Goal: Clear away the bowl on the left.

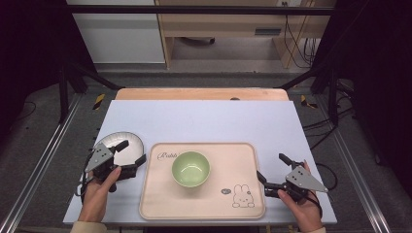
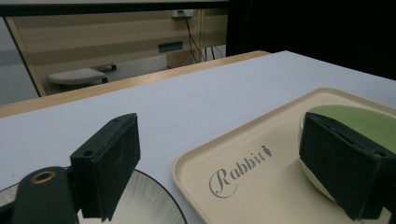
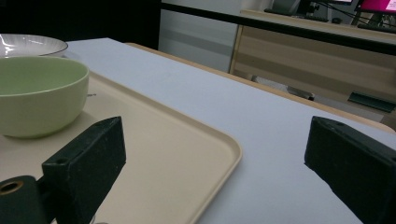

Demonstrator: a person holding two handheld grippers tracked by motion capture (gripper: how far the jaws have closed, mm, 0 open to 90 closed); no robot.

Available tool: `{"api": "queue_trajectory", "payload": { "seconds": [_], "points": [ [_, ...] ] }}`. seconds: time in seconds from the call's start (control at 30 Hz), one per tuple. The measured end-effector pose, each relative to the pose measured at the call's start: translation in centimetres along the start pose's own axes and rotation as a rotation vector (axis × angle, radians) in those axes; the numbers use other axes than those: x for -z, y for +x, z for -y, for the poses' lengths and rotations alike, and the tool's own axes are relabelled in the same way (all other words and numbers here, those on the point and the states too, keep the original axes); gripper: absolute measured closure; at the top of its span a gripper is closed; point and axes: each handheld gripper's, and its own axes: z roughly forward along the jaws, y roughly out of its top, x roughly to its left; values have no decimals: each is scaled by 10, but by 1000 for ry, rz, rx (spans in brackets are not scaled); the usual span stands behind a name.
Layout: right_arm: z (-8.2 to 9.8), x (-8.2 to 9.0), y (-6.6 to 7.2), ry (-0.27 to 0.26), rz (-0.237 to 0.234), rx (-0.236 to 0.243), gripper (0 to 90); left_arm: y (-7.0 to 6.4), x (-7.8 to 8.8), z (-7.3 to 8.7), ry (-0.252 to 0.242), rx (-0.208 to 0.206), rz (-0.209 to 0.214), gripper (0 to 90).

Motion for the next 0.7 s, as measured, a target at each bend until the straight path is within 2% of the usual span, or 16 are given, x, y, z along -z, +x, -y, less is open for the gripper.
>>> {"api": "queue_trajectory", "payload": {
  "seconds": [0.43, 0.7],
  "points": [
    [0, 0, 0, 0, -3, 0, 54, 2, -1, 13, -19, 19, 18, 124],
    [0, -1, 1, 1, -8, 1, 54, -6, -7, 20, 0, -20, 47, 122]
  ]
}}
